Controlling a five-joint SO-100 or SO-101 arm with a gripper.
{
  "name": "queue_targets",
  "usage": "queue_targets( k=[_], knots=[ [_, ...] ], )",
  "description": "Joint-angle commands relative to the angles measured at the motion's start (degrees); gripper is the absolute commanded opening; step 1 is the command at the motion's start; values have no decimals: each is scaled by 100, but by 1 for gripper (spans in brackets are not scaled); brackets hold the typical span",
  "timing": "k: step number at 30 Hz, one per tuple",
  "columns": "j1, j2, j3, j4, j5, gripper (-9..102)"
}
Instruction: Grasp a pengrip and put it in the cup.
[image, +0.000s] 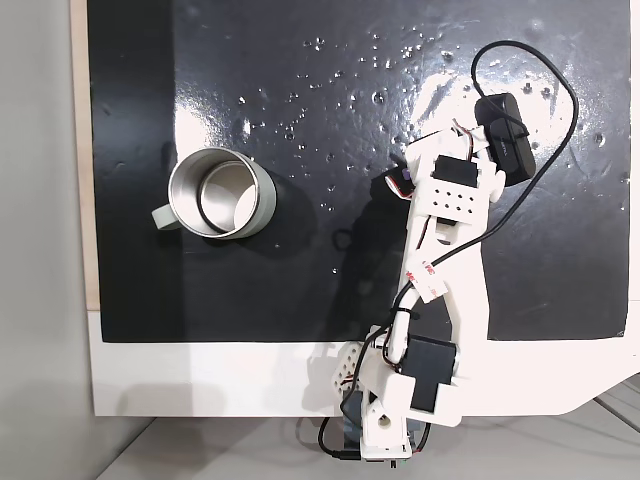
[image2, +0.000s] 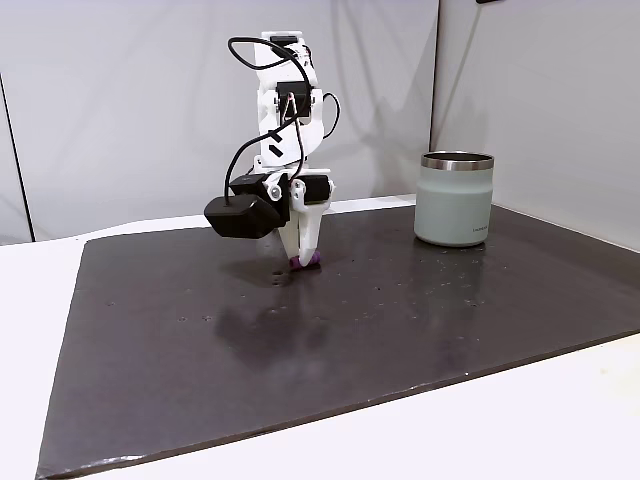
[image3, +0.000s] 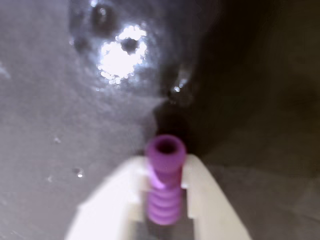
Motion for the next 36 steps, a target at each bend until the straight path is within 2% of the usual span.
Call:
queue_targets(
  k=[1, 6, 11, 20, 23, 31, 36],
  knots=[
    [-114, -35, -114, 97, -18, 0],
    [-211, 378, -299, 492, 149, 0],
    [-615, 1318, -475, 1230, 439, 0],
    [-1345, 2057, -2065, 3076, 1081, 0],
    [-1723, 1934, -2689, 3410, 1380, 0],
    [-2997, 1538, -3876, 3419, 2171, 0],
    [-3814, 1292, -4307, 3419, 2303, 0]
  ],
)
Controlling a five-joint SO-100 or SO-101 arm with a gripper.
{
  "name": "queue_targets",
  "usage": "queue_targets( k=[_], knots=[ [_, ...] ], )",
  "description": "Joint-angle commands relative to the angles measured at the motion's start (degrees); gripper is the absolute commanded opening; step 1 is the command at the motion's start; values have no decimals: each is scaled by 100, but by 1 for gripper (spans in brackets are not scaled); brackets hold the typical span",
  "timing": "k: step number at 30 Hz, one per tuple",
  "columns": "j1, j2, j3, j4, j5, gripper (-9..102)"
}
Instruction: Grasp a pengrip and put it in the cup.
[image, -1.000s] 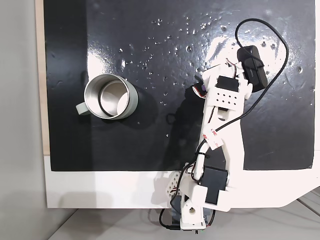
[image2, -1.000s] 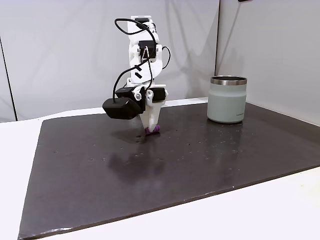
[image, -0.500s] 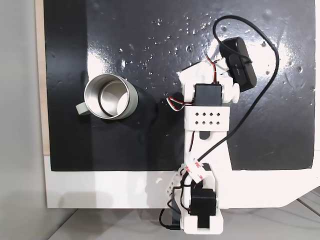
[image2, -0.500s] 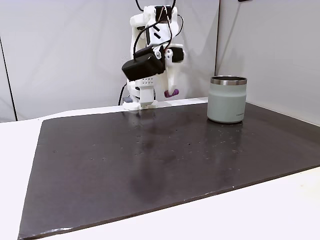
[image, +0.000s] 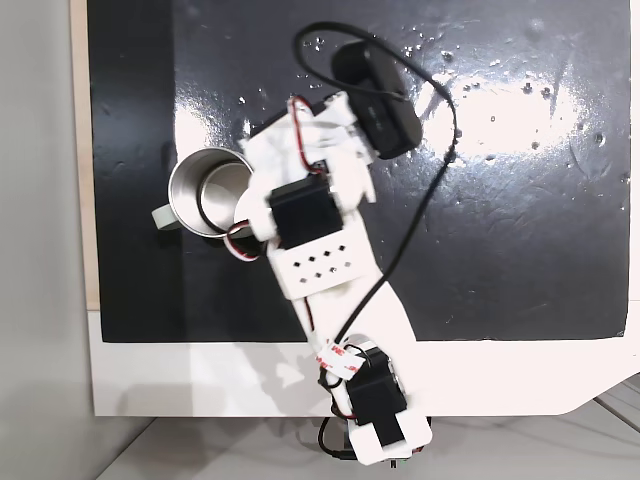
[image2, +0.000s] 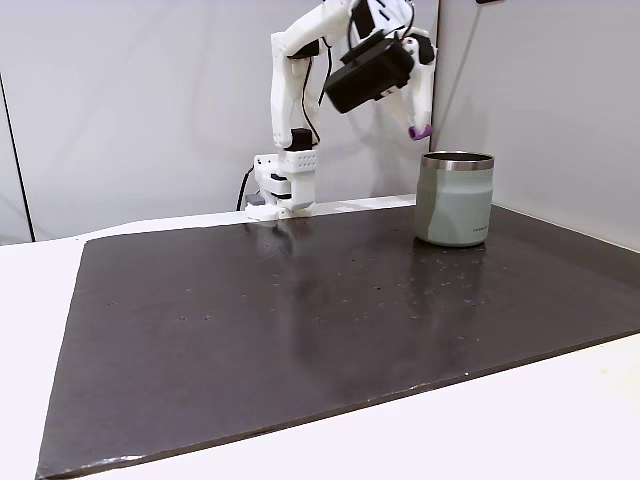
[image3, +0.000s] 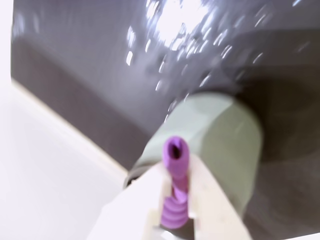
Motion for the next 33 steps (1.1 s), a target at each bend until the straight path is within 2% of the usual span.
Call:
queue_targets(
  k=[1, 8, 19, 23, 25, 27, 33],
  knots=[
    [-519, 0, -448, -70, 167, 0],
    [-1301, -79, -176, -79, 176, 0],
    [-1441, -141, 70, -105, 18, 2],
    [-1441, -105, 62, -105, -35, 24],
    [-1441, -88, 62, -97, -79, 31],
    [-1459, -79, 62, -79, -193, 35],
    [-1450, -53, 70, -79, -202, 35]
  ],
)
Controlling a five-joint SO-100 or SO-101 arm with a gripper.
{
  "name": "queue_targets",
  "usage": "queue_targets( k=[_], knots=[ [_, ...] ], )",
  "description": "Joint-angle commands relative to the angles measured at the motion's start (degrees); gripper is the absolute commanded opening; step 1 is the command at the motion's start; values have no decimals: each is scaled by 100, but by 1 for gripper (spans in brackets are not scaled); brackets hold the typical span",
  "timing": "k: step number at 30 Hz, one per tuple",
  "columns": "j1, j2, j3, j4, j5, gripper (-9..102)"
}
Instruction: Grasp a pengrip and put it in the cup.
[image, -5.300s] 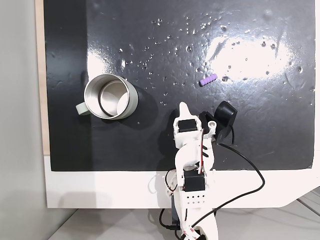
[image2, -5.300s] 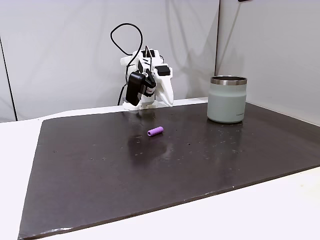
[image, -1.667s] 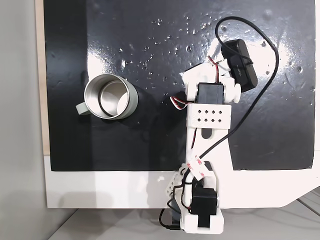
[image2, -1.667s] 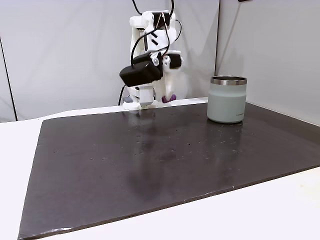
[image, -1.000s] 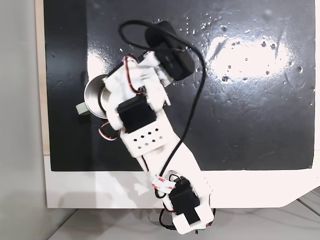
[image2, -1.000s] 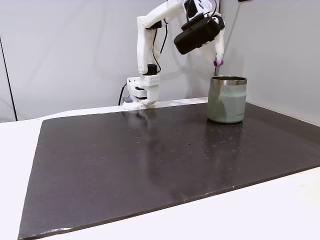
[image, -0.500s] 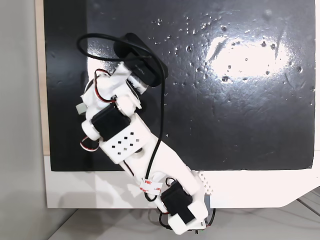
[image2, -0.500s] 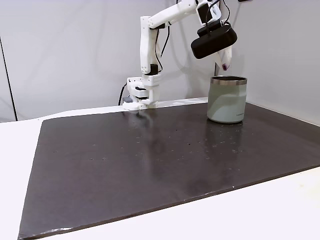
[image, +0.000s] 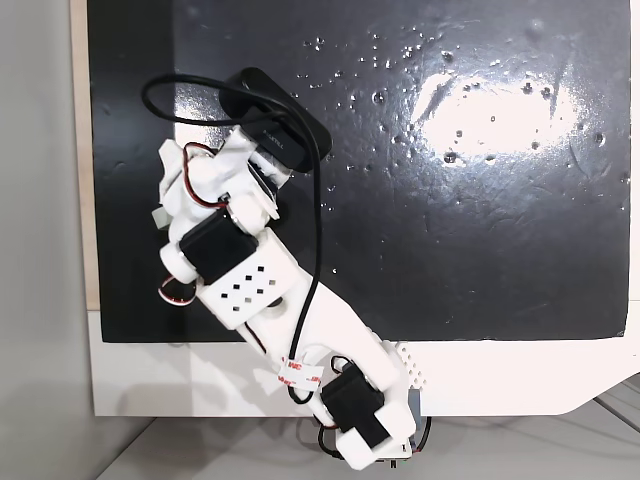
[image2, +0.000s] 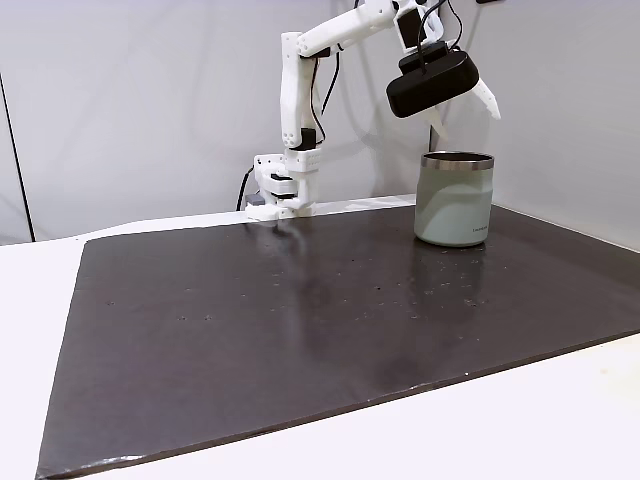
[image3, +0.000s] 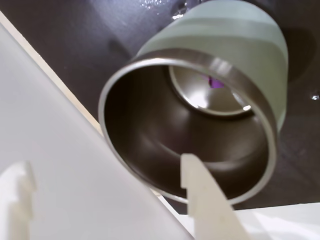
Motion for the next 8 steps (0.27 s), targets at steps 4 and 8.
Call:
queue_targets(
  k=[4, 8],
  knots=[
    [-26, 167, 18, -79, -70, 35],
    [-26, 193, 53, -79, -88, 35]
  ],
)
